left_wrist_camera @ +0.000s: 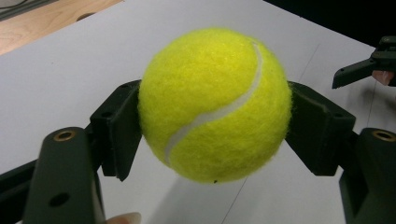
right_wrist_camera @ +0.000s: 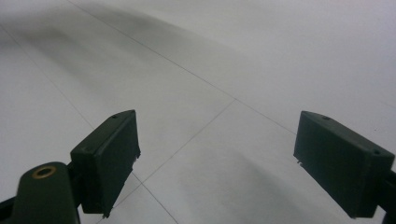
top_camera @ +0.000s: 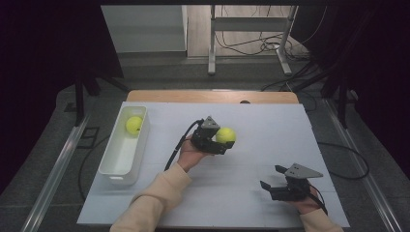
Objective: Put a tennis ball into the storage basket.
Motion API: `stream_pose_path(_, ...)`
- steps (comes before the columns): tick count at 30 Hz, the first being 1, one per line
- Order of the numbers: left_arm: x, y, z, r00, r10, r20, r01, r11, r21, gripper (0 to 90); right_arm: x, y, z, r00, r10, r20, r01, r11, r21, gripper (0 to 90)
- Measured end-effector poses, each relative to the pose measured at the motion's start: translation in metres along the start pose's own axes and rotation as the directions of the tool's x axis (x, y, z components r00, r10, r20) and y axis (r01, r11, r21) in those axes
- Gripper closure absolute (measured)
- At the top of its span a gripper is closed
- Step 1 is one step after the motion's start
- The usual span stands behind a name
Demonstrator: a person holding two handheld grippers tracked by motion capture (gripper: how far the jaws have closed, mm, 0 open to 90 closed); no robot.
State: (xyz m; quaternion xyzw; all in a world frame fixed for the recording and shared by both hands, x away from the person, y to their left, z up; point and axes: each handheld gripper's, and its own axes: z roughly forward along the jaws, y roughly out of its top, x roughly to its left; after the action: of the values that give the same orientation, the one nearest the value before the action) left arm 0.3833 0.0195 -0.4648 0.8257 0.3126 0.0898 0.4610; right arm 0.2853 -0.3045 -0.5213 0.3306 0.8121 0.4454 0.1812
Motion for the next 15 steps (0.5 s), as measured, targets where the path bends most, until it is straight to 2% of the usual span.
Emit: stream_pose_path(15,0.0040,-0.0064,-0.0096,0.9999,-0.014,-0.003,0.014,0.9998,-0.011,26.8,-0.0001,-0.0002,0.0003,1.0000,-0.001,0.004,0.001,1.000,0.004,14.4)
